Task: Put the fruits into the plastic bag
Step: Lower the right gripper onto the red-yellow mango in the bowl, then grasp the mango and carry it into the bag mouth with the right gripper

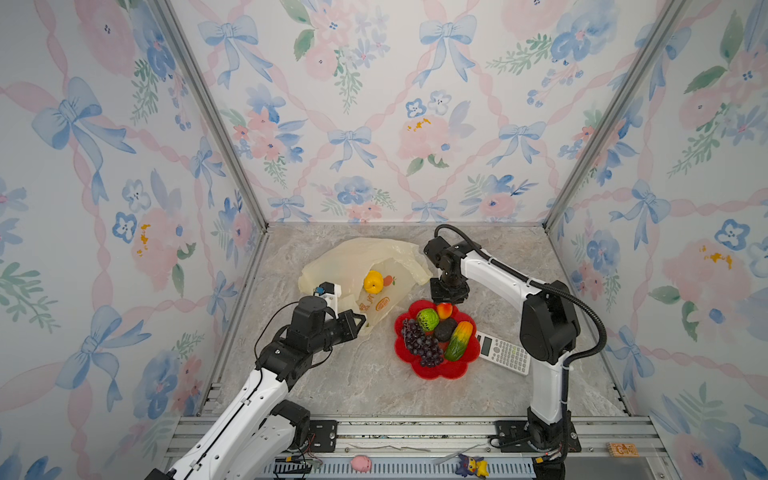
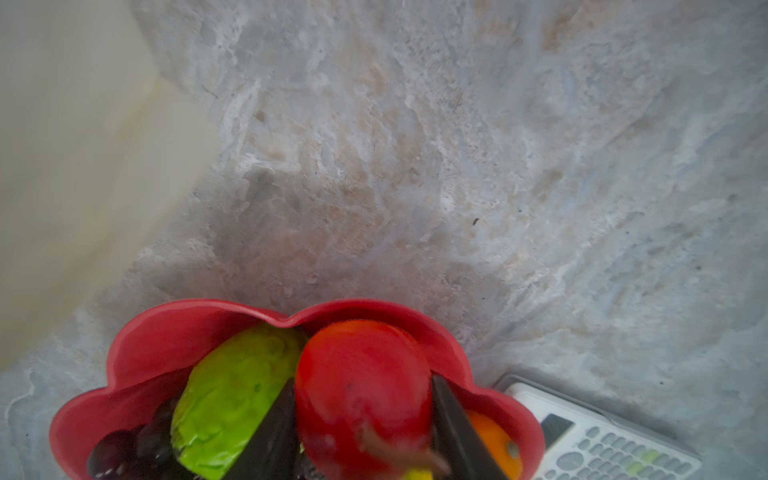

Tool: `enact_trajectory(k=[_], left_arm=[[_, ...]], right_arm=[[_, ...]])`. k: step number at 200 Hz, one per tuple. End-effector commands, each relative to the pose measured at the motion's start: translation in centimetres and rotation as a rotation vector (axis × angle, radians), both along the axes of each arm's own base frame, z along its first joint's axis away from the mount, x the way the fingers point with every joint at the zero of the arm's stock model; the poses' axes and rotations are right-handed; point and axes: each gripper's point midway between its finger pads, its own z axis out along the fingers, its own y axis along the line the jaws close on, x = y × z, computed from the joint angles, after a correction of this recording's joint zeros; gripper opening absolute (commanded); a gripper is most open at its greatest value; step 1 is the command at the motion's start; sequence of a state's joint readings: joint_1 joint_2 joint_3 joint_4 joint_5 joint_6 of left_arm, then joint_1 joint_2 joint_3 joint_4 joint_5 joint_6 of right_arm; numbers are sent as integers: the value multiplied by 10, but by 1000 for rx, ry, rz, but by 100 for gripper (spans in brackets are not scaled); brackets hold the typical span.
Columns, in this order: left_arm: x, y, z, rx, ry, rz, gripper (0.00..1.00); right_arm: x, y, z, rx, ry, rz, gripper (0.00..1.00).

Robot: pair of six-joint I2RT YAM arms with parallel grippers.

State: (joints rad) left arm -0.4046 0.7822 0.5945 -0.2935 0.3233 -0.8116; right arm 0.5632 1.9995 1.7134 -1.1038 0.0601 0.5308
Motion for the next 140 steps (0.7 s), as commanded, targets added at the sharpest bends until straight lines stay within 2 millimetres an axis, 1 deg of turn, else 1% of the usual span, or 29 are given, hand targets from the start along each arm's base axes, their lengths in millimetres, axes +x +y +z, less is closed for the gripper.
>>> enact_trajectory(k=[1,43,64,93,99,106,108,110,140], left_arm=[[3,1,7,9,-33,-11,0],[3,1,9,9,-39,-7,0],[3,1,9,8,-39,-8,0],[3,1,10,6,-42,-10,0],[3,1,10,6,-42,-11,0],[3,1,10,5,-43,-12,0],[3,1,11,4,-44,-12,0],[3,1,11,4,-43,-12,0],[2,0,11,0,-45,-15,0]], right_arm=[[-8,-18,32,-8,-35,-25,36],[-20,-33,54,5,-53,-41,35],[-27,-35,65,48,-59,-62,35],[-38,-25,75,203,-47,-132,35],[-41,-21,76,252,-41,-176,35],[-42,-16,72,298,-24,-209,35],[-43,-15,78,321,-37,-216,35],[-44,-14,80,337,-38,-224,35],[-46,2,86,525,-22,-340,35]])
